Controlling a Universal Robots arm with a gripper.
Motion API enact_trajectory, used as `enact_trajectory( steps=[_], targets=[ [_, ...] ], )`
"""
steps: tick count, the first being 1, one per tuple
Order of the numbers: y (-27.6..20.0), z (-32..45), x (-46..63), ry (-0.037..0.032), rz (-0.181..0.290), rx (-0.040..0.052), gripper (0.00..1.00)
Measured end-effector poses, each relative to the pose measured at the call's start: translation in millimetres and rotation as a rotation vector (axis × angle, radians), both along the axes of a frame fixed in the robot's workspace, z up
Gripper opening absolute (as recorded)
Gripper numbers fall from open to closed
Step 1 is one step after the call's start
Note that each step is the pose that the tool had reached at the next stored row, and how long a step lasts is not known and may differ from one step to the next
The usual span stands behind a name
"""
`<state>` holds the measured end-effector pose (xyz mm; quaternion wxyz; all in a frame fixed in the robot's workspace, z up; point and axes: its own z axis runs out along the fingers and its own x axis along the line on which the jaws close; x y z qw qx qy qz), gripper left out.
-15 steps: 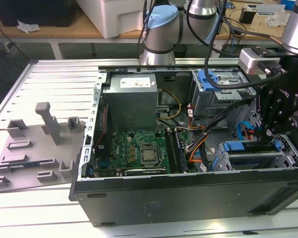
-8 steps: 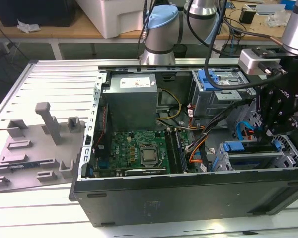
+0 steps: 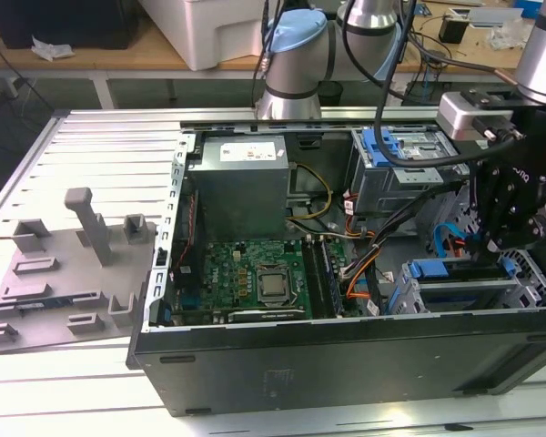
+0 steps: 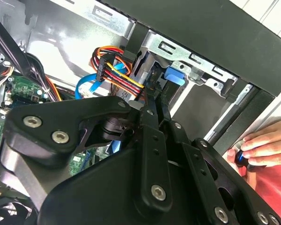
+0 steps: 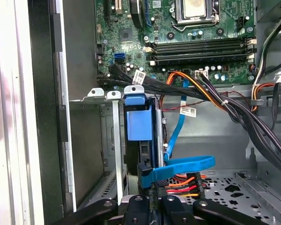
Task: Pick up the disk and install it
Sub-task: 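Insert the first disk wire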
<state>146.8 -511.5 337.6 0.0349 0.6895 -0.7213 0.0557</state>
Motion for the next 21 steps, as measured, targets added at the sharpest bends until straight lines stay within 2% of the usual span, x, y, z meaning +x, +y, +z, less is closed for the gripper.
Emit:
enact_trajectory(
  steps=[10,21],
  targets=[
    [-1.3,-3.1,0.0,0.0,-0.001,0.0,0.17],
    [-1.4,-3.2,0.0,0.0,-0.001,-0.0008,0.17]
  ],
)
